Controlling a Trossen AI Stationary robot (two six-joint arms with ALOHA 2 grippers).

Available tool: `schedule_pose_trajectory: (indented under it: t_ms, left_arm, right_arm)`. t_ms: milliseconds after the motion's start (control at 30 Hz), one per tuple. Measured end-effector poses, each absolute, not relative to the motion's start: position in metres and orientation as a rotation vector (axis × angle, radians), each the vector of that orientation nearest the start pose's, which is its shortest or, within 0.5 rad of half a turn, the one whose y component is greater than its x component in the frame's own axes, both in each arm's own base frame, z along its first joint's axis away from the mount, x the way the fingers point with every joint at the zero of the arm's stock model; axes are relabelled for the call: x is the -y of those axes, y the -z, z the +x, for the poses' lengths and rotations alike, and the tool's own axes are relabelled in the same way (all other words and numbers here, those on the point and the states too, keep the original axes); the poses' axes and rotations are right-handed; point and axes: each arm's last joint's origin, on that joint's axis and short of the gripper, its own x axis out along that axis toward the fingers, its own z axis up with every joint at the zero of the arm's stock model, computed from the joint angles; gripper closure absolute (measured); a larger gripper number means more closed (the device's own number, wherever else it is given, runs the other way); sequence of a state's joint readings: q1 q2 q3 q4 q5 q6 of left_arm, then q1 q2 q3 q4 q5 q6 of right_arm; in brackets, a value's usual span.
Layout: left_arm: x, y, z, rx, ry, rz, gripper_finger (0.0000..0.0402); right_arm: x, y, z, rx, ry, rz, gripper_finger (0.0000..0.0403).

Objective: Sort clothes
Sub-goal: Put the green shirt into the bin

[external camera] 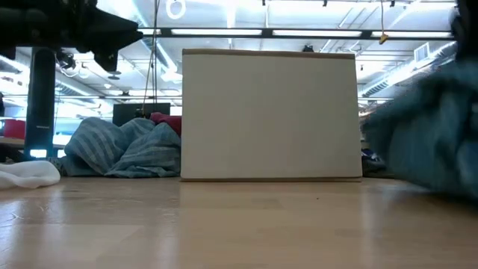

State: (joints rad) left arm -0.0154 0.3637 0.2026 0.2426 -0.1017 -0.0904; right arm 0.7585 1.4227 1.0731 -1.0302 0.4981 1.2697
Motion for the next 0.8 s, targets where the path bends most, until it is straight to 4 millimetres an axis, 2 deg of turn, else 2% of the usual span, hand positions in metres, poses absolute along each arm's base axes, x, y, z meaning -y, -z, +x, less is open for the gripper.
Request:
schedule_pose_trajectory:
  t_ms: [200, 433, 667, 800]
  left_arm:
    - [-0.001, -0.219, 0.122, 0.058, -0.065, -0.109, 0.0294]
    - [0.0, -0.219, 0.122, 0.055, -0.032, -0.116, 0.0294]
    - [0.0, -0.216, 0.122, 0.025, -0.032, -0.118, 0.0294]
    - [0.0, -0.216, 0.122, 0.023, -0.032, -0.118, 0.0294]
  right_arm:
    - [-0.145, -0.323, 0.209, -0.909, 0.466, 0.204, 0.0397]
    - [-0.101, -0.405, 0.23, -0.724, 0.469, 0.084, 0.0397]
    - [-0.055, -0.487, 0.248, -0.369, 0.452, -0.027, 0.0397]
    - [-0.022, -0.52, 0.253, -0.182, 0.506, -0.087, 0.0397]
